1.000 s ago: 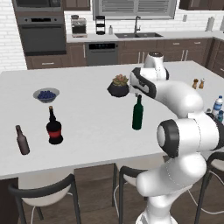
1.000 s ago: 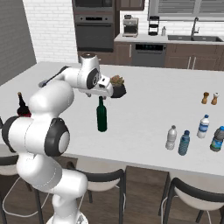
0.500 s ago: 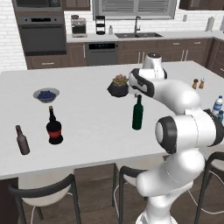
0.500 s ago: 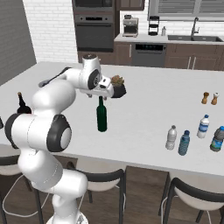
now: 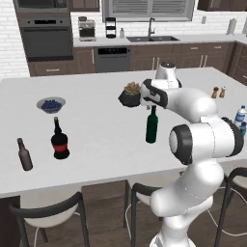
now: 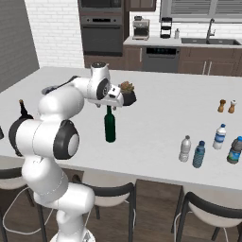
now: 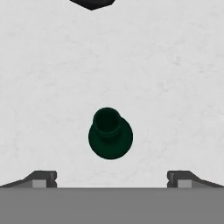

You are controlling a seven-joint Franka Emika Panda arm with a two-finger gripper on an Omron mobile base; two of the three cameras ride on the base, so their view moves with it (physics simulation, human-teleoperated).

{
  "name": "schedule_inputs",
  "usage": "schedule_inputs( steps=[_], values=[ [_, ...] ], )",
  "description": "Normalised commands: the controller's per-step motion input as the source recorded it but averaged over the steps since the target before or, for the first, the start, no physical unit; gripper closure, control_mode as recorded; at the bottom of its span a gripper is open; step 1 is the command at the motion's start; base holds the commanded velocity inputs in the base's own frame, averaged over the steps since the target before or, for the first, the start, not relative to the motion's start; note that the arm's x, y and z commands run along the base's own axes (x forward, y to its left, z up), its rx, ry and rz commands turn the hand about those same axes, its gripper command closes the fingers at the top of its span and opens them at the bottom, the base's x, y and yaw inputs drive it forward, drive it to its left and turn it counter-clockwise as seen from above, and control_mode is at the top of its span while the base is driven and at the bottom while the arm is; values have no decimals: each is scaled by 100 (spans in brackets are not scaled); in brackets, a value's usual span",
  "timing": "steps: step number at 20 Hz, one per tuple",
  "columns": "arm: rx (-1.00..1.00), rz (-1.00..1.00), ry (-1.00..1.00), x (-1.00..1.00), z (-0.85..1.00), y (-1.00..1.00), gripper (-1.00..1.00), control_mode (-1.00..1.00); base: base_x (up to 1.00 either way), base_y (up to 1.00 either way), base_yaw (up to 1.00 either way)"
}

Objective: Move the plastic bottles in the middle to the plastics group, and the glass bottles in the middle to the glass group.

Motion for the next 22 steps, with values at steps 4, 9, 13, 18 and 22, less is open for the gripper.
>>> schedule_inputs(
  steps=[4,9,13,18,22],
  values=[
    [0,2,0,18,0,0,-100,-100,0,0,0],
    [0,2,0,19,0,0,-100,-100,0,0,0],
    [0,1,0,18,-3,0,-100,-100,0,0,0],
    [0,0,0,10,0,0,-100,-100,0,0,0],
    [0,0,0,1,0,0,-100,-100,0,0,0]
  ],
)
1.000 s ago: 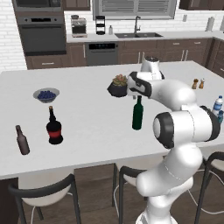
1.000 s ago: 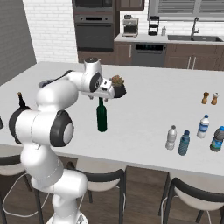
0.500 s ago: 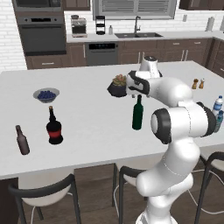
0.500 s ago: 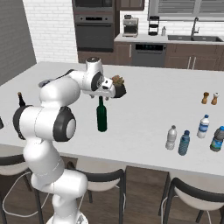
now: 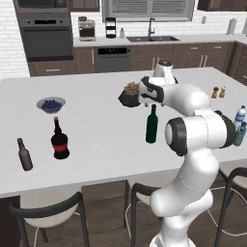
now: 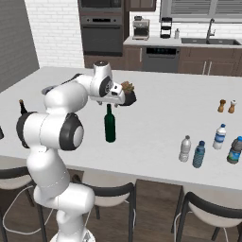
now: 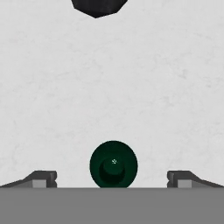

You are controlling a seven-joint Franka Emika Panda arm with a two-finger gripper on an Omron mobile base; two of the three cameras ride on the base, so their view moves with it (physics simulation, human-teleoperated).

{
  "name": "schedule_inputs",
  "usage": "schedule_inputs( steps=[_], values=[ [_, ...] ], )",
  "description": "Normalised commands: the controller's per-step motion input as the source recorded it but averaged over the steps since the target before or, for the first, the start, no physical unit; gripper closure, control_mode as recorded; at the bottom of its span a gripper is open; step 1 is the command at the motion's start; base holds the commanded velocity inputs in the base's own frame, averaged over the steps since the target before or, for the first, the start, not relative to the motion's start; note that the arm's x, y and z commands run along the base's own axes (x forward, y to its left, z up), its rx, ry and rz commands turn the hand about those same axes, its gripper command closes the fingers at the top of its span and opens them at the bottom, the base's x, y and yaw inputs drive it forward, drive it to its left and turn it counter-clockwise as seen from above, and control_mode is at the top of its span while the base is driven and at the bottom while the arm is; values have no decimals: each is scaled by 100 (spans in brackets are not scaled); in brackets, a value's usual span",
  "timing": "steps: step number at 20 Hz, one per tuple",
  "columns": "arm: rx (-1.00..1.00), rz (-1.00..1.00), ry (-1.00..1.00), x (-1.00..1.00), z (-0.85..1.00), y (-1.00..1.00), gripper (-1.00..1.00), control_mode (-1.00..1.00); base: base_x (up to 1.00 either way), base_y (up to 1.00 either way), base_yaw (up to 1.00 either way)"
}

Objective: Move the plastic bottles in the middle to the plastics group, and the glass bottles in the middle to the glass group.

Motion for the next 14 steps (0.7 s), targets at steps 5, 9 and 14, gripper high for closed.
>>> schedule_inputs(
  steps=[5,9,14],
  values=[
    [0,0,0,2,-5,0,-100,-100,0,0,0],
    [0,0,0,2,-10,0,-100,-100,0,0,0],
    [0,0,0,2,-6,0,-100,-100,0,0,0]
  ],
)
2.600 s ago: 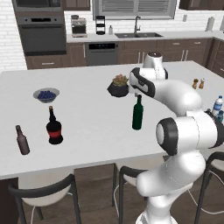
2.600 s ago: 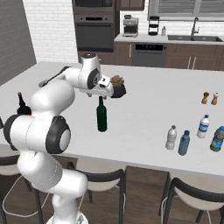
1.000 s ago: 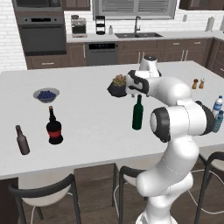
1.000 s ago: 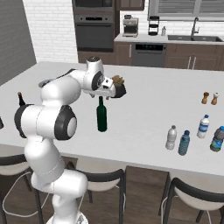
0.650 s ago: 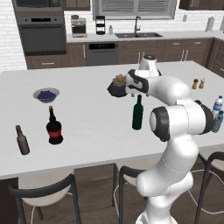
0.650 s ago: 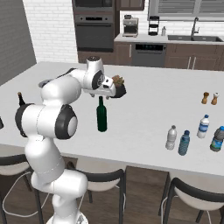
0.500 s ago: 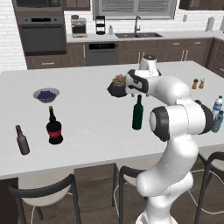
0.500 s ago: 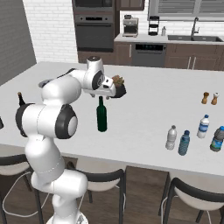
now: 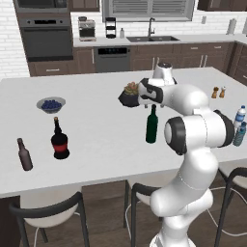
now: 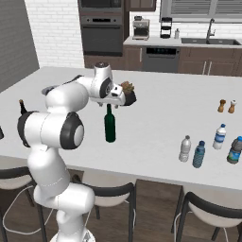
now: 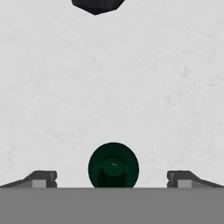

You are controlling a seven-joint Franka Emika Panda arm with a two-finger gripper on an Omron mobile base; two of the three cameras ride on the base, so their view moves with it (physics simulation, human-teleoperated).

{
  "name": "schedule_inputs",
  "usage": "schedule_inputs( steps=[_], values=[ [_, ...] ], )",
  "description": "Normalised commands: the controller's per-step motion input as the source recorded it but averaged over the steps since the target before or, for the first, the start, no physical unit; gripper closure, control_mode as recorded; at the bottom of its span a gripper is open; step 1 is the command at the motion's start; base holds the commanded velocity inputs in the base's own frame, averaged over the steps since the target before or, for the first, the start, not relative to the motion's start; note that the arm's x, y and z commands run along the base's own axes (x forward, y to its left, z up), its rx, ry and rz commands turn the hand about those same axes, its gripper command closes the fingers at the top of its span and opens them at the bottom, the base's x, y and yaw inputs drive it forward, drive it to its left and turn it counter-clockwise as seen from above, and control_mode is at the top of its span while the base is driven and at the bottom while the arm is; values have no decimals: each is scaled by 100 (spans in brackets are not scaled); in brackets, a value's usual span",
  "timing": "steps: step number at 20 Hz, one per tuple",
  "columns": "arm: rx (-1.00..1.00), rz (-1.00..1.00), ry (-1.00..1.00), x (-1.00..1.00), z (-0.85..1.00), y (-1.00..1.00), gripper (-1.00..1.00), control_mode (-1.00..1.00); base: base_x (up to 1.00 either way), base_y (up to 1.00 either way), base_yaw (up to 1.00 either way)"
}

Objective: Move the plastic bottles in the middle to the plastics group, and the glass bottles in the middle to the glass group.

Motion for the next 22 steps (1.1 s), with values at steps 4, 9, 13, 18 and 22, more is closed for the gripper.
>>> schedule_inputs(
  steps=[4,9,13,18,22],
  values=[
    [0,0,0,10,0,0,-100,-100,0,0,0],
    [0,0,0,8,0,0,-100,-100,0,0,0],
    [0,0,1,1,-1,3,100,-100,0,0,0],
    [0,1,5,0,-1,3,100,-100,0,0,0],
    [0,1,6,0,-7,0,100,-100,0,0,0]
  ],
)
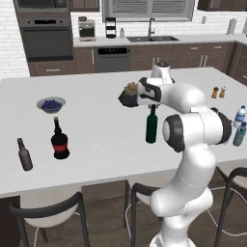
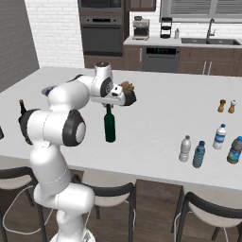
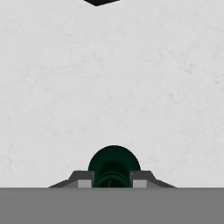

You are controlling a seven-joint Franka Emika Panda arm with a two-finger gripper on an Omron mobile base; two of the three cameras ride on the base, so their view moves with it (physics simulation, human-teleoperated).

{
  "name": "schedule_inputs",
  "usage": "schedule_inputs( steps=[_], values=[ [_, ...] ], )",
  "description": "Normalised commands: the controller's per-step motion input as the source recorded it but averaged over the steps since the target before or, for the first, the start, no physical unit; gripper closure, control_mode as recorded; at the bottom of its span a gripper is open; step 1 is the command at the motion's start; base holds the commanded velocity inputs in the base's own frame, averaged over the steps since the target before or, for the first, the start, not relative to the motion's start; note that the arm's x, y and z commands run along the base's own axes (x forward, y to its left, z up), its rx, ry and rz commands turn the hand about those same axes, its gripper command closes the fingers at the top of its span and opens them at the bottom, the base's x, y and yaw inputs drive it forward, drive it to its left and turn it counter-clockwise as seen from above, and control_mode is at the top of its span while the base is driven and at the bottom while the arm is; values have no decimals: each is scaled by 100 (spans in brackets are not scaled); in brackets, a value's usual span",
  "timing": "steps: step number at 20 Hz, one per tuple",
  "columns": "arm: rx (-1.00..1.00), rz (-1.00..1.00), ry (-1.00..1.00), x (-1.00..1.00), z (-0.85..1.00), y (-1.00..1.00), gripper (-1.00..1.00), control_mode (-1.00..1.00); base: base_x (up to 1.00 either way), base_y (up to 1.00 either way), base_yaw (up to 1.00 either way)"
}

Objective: Move the plastic bottles in the middle to the plastics group, and the glass bottles in the middle to the glass group.

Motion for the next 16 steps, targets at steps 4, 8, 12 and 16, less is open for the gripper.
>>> schedule_inputs(
  steps=[4,8,12,16],
  values=[
    [0,1,3,0,-7,0,100,-100,0,0,0],
    [0,0,0,0,17,1,100,-100,0,0,0],
    [0,0,0,-11,32,12,100,-100,0,0,0],
    [0,1,0,-54,22,43,100,-100,0,0,0]
  ],
)
